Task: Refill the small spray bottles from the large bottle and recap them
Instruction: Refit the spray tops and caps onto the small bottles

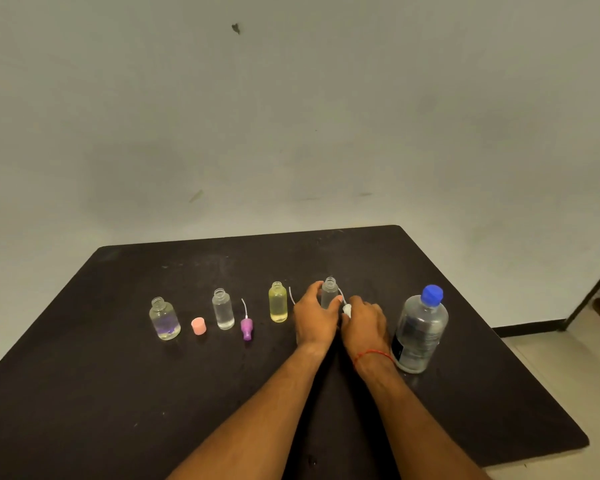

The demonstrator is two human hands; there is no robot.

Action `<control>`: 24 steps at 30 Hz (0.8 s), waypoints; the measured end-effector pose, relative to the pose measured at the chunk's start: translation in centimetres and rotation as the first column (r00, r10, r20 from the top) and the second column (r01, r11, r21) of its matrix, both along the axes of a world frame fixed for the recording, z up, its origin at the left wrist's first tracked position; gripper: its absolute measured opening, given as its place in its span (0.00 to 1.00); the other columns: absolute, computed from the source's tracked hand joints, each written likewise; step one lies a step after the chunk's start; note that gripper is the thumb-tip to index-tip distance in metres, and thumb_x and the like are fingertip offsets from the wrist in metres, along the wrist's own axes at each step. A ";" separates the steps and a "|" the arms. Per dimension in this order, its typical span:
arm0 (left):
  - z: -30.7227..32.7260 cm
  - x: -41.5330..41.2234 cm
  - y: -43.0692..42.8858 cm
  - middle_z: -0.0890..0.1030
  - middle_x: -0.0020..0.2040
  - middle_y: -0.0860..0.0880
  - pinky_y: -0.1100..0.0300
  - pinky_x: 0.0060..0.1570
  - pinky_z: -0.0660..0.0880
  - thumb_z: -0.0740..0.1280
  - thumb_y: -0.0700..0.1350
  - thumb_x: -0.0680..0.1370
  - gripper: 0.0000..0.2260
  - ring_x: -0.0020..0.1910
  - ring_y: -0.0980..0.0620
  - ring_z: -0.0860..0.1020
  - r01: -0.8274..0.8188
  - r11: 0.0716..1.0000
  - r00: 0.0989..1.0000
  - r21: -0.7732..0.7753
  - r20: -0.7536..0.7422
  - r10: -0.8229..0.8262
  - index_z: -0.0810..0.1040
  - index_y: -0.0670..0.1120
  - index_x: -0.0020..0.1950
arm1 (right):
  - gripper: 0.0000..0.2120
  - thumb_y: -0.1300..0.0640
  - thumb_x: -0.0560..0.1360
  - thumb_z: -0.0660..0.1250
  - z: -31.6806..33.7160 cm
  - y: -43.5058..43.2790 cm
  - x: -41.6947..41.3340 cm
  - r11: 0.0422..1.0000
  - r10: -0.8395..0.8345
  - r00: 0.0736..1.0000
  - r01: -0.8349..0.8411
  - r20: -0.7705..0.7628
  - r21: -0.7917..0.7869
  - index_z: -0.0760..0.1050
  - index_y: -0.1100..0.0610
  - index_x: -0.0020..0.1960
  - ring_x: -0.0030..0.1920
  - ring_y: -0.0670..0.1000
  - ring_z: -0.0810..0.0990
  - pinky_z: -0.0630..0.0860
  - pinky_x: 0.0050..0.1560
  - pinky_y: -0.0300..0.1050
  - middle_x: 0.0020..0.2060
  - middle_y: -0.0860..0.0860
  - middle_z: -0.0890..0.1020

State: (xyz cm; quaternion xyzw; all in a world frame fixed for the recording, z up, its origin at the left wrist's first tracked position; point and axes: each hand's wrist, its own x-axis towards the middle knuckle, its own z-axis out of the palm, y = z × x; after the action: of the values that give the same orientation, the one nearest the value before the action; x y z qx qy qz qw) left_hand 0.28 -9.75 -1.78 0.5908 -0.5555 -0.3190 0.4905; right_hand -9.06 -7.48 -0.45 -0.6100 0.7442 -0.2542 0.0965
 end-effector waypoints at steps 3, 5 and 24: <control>-0.1 -0.1 -0.2 0.79 0.41 0.62 0.74 0.44 0.71 0.73 0.45 0.77 0.08 0.42 0.69 0.77 0.003 1.000 1.000 -0.009 0.013 -0.003 0.81 0.52 0.55 | 0.08 0.55 0.77 0.63 0.5 0.1 0.2 0.999 -0.007 1.000 0.007 0.021 -0.045 0.71 0.57 0.54 0.51 0.57 0.78 0.76 0.46 0.49 0.49 0.55 0.80; 0.0 0.0 -0.2 0.80 0.42 0.60 0.70 0.45 0.74 0.74 0.44 0.76 0.08 0.42 0.67 0.78 0.005 1.000 1.000 -0.020 0.006 -0.005 0.81 0.52 0.54 | 0.08 0.57 0.77 0.63 1.1 0.4 0.2 0.991 -0.016 1.000 0.019 0.027 -0.135 0.70 0.57 0.56 0.48 0.58 0.79 0.78 0.45 0.52 0.48 0.56 0.79; 4.2 1.5 3.5 0.81 0.48 0.56 0.63 0.27 0.77 0.73 0.45 0.78 0.10 0.37 0.49 0.82 0.049 0.987 0.994 -0.156 -0.092 -0.064 0.77 0.56 0.56 | 0.11 0.66 0.73 0.70 11.1 4.1 -1.3 0.788 0.161 0.974 -0.032 0.156 -0.615 0.80 0.56 0.53 0.44 0.49 0.79 0.79 0.47 0.44 0.46 0.51 0.81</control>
State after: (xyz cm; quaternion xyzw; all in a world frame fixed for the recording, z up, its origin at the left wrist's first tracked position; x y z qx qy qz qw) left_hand 1.76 -6.24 2.46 0.5192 -0.5705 -0.3174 0.5515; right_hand -10.36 -3.42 10.64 -0.6171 0.5770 -0.5348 -0.0174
